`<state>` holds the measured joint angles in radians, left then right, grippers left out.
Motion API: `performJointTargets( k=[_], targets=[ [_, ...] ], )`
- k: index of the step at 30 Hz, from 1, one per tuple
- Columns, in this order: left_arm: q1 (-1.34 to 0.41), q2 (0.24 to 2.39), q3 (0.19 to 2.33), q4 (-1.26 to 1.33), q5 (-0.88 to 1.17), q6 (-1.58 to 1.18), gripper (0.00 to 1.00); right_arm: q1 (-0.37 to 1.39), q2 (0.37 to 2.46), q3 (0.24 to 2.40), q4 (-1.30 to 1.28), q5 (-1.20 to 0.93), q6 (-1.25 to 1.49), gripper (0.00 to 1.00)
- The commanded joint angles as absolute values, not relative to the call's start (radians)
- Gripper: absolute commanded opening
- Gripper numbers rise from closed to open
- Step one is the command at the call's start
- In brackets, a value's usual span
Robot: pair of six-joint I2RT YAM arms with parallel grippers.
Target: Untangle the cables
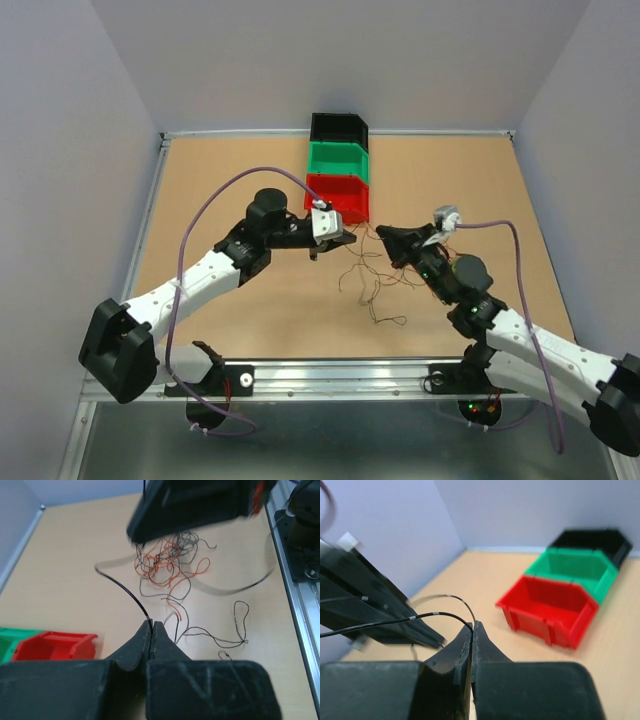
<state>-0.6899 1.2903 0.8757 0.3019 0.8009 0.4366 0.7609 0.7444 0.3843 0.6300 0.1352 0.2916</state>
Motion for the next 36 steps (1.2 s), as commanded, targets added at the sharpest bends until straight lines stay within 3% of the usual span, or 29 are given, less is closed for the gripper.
performJointTargets(
  k=[1, 9, 23, 36],
  targets=[
    [-0.678, 1.227, 0.888, 0.287, 0.876, 0.445, 0.0, 0.77, 0.883, 0.474, 0.577, 0.072, 0.287, 0.01],
    [-0.601, 1.203, 0.897, 0.284, 0.953, 0.407, 0.0, 0.77, 1.043, 0.546, 0.548, -0.141, 0.249, 0.01],
    [-0.6, 1.241, 0.931, 0.203, 1.051, 0.454, 0.0, 0.77, 1.132, 0.584, 0.546, -0.285, 0.21, 0.09],
    [-0.598, 1.244, 0.939, 0.179, 1.068, 0.469, 0.0, 0.77, 1.161, 0.603, 0.549, -0.414, 0.202, 0.34]
  ],
)
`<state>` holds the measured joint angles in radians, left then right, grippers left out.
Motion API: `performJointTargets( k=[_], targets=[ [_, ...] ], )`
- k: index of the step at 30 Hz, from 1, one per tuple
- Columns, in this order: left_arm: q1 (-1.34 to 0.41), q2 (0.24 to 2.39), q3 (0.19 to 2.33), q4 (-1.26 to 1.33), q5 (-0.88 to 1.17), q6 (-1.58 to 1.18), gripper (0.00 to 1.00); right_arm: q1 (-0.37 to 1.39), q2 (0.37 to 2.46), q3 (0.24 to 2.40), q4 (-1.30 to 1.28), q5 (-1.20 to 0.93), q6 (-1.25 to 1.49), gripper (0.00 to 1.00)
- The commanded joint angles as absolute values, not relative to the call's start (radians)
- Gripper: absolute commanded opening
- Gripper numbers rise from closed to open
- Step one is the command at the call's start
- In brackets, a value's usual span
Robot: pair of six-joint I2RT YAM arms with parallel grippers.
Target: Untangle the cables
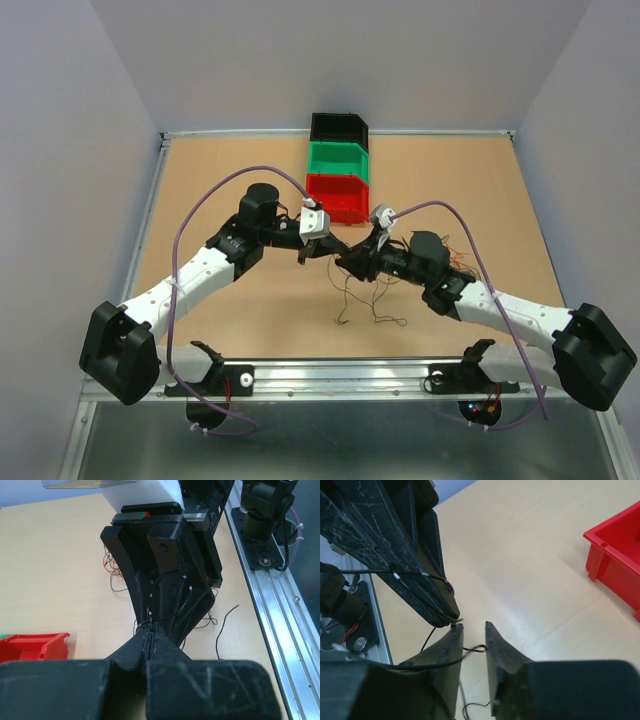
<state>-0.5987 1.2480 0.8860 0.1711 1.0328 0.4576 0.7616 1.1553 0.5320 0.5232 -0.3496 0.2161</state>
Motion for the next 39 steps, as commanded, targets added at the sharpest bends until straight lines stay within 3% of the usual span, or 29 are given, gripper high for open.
performJointTargets(
  k=[1, 6, 21, 25, 33, 36, 39],
  targets=[
    [-0.6, 1.241, 0.94, 0.178, 1.068, 0.471, 0.0, 0.77, 1.163, 0.603, 0.551, -0.419, 0.201, 0.35],
    [-0.6, 1.246, 0.942, 0.173, 1.066, 0.474, 0.0, 0.772, 1.164, 0.603, 0.554, -0.434, 0.201, 0.44],
    [-0.584, 1.236, 0.945, 0.169, 1.015, 0.489, 0.0, 0.77, 1.131, 0.586, 0.566, -0.446, 0.212, 0.44],
    [-0.574, 1.214, 0.936, 0.163, 0.991, 0.518, 0.0, 0.772, 1.089, 0.574, 0.532, -0.322, 0.222, 0.44],
    [-0.561, 1.18, 0.917, 0.169, 1.029, 0.525, 0.0, 0.772, 1.061, 0.561, 0.532, -0.328, 0.233, 0.55],
    [-0.561, 1.189, 0.927, 0.157, 1.078, 0.525, 0.0, 0.77, 1.124, 0.587, 0.532, -0.339, 0.229, 0.71],
    [-0.561, 1.198, 0.939, 0.132, 1.133, 0.528, 0.0, 0.772, 1.157, 0.607, 0.534, -0.328, 0.224, 0.79]
  ],
)
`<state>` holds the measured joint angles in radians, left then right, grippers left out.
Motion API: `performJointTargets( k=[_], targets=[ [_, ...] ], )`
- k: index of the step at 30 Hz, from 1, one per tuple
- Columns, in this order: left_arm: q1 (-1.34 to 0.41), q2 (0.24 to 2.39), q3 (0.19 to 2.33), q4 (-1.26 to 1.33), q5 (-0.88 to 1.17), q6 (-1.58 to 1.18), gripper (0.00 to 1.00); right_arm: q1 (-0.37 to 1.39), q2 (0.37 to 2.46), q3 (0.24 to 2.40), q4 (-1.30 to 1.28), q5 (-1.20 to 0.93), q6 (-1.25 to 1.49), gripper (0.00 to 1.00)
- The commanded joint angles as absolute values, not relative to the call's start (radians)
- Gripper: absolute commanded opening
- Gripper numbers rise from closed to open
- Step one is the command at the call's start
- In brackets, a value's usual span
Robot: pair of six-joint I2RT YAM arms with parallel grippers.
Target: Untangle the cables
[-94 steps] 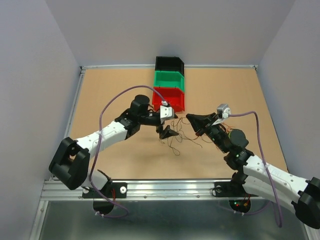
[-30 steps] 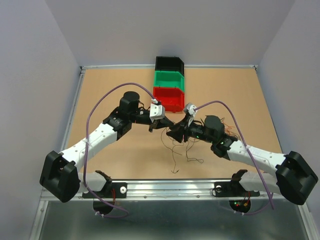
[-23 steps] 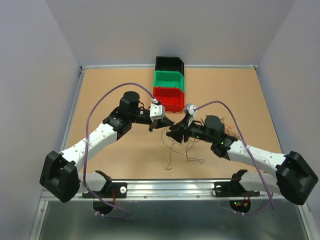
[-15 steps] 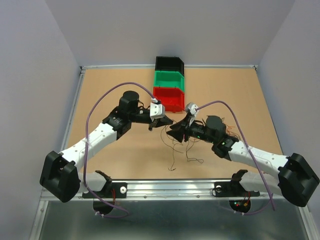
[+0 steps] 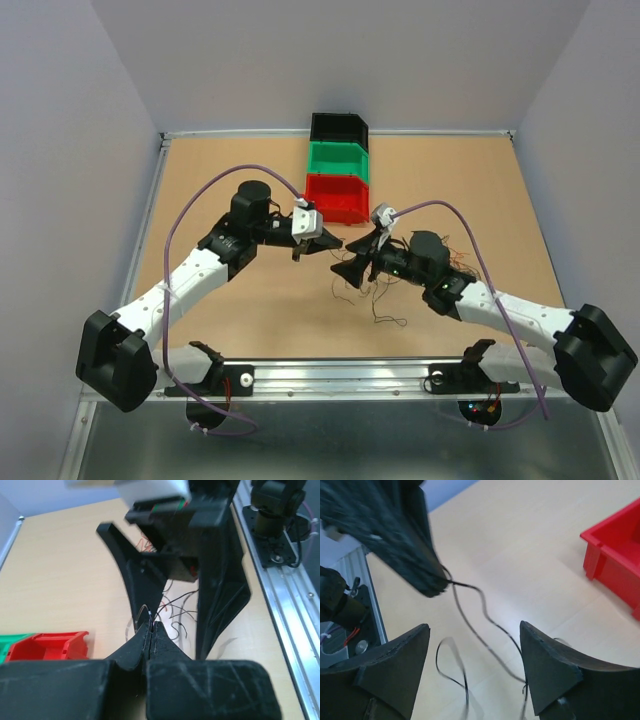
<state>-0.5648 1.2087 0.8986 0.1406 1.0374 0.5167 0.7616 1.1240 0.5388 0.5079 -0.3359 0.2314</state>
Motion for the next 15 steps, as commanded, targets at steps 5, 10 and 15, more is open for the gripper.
performJointTargets(
  k=[5, 10, 15],
  targets=[
    [-0.56, 1.21, 0.959, 0.098, 1.169, 0.534, 0.0, 0.77, 1.195, 0.62, 0.534, -0.328, 0.215, 0.78],
    [-0.561, 1.229, 0.974, 0.08, 1.207, 0.522, 0.0, 0.77, 1.213, 0.627, 0.538, -0.34, 0.215, 0.59],
    [-0.529, 1.227, 0.961, 0.218, 0.996, 0.383, 0.1, 0.77, 1.203, 0.629, 0.538, -0.359, 0.245, 0.01]
  ],
)
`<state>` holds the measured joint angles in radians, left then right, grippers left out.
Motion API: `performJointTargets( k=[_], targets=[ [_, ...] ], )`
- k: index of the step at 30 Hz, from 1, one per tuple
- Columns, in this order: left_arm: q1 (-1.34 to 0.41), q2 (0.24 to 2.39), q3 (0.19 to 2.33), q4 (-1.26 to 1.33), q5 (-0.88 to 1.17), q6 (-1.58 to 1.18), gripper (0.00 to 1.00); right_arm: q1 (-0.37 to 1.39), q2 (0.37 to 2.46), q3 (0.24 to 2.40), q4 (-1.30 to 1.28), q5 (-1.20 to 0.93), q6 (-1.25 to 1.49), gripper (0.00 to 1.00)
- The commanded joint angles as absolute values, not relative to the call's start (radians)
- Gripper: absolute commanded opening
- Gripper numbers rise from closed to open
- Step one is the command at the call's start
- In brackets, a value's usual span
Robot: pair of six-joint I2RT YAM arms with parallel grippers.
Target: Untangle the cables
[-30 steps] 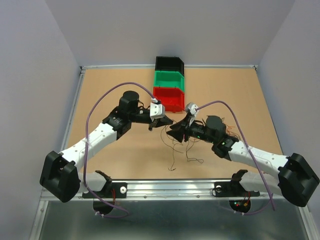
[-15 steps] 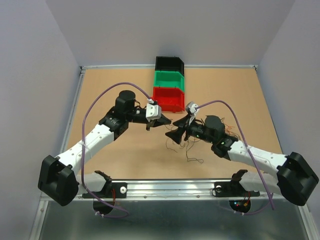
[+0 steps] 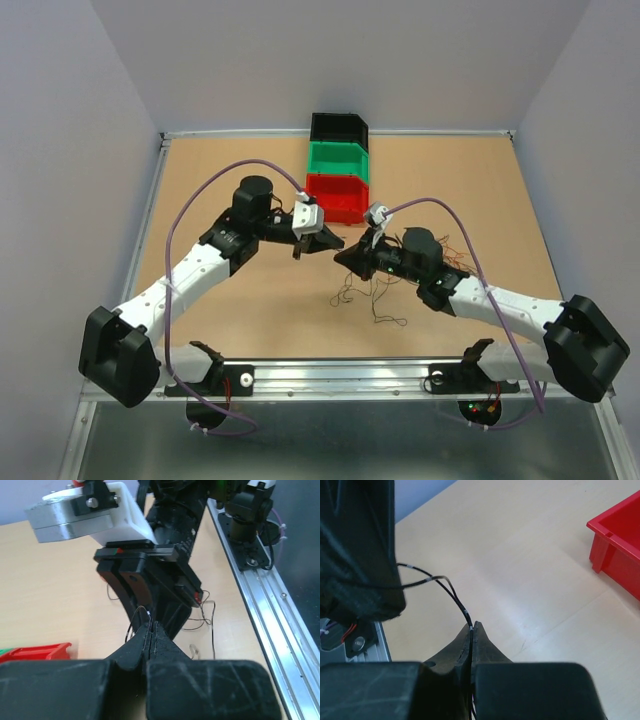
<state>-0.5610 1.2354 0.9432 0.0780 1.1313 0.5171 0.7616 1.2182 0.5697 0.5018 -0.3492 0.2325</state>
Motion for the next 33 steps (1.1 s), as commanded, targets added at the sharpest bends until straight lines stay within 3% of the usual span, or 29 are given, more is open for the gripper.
performJointTargets(
  k=[1, 2, 3, 7, 10, 11, 13, 19, 21, 33],
  targets=[
    [-0.505, 1.224, 0.96, 0.268, 0.979, 0.335, 0.13, 0.77, 1.194, 0.624, 0.541, -0.354, 0.248, 0.0],
    [-0.479, 1.221, 0.945, 0.322, 0.971, 0.296, 0.18, 0.77, 1.18, 0.618, 0.541, -0.342, 0.253, 0.01],
    [-0.439, 1.215, 0.912, 0.368, 0.965, 0.26, 0.31, 0.77, 1.157, 0.609, 0.541, -0.334, 0.258, 0.0],
    [-0.422, 1.212, 0.897, 0.405, 0.879, 0.253, 0.41, 0.77, 1.102, 0.595, 0.538, -0.241, 0.294, 0.01],
    [-0.422, 1.215, 0.876, 0.449, 0.732, 0.242, 0.61, 0.772, 1.08, 0.635, 0.505, -0.166, 0.304, 0.01],
    [-0.42, 1.219, 0.864, 0.465, 0.689, 0.244, 0.74, 0.77, 1.086, 0.661, 0.482, -0.143, 0.304, 0.01],
    [-0.414, 1.244, 0.847, 0.504, 0.614, 0.23, 0.82, 0.769, 1.127, 0.777, 0.434, -0.088, 0.282, 0.01],
    [-0.358, 1.315, 0.844, 0.586, 0.48, 0.177, 0.86, 0.646, 1.316, 1.07, 0.325, -0.122, 0.271, 0.0],
    [-0.31, 1.304, 0.818, 0.621, 0.469, 0.143, 0.99, 0.611, 1.415, 1.188, 0.325, -0.144, 0.284, 0.01],
    [-0.227, 1.238, 0.75, 0.724, 0.449, 0.095, 0.99, 0.468, 1.828, 1.542, 0.341, -0.224, 0.27, 0.01]
  ],
)
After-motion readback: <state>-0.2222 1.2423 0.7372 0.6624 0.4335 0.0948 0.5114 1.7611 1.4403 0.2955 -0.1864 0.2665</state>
